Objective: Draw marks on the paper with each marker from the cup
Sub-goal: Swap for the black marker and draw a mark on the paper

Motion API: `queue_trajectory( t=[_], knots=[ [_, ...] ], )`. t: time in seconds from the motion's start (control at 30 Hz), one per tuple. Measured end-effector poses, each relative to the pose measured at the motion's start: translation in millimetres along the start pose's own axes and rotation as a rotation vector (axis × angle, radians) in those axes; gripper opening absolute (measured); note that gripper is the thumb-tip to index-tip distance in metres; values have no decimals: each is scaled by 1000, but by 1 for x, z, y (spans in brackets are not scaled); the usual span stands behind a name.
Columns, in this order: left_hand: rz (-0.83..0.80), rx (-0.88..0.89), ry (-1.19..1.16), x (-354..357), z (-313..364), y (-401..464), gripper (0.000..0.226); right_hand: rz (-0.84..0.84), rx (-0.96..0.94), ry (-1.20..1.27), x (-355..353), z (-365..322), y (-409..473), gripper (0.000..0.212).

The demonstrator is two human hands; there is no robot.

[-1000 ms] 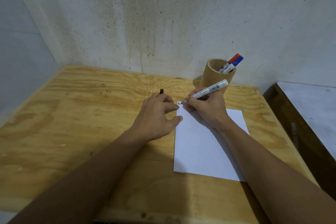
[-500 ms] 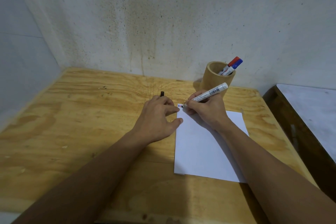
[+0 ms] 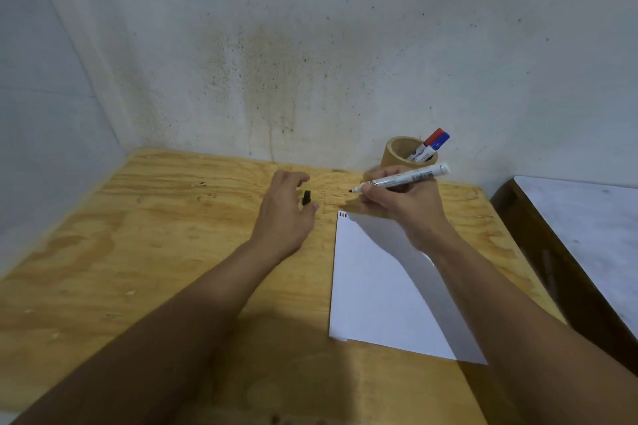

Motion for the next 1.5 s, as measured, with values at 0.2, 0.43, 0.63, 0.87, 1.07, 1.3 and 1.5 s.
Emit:
queue_trajectory(
  t=[0.2, 0.43, 0.63, 0.87, 1.07, 1.3, 1.5],
  knots=[
    [-107, -116, 13, 0, -5, 24, 14, -24, 39, 133, -6, -31, -5, 7],
    [-51, -455, -962, -22, 32, 24, 16, 43, -58, 55, -11, -47, -17, 9],
    [-108, -446, -1093, -25, 54, 22, 12, 59, -84, 65, -10, -59, -26, 6],
    [-140, -413, -1110, -25, 73, 21, 11, 54, -157, -23, -18, -62, -26, 10],
    [-121, -408, -1095, -24, 74, 14, 10, 7, -203, -137, -23, -60, -26, 21],
    [-79, -290, -1049, -14, 110, 31, 11, 49, -266, -173, -42, -79, -20, 19],
    [-46, -159, -729, -6, 117, 33, 12, 7, -138, -156, -53, -83, -9, 27]
  ],
)
Point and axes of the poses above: each hand's wrist, its own y-axis towards the middle knuckle, its own x-axis out of the palm, z = x × y, the point moved 1 cm from there along y, towards the middle knuckle, and after that the axes turned 9 degrees about x, right-handed, at the moved point
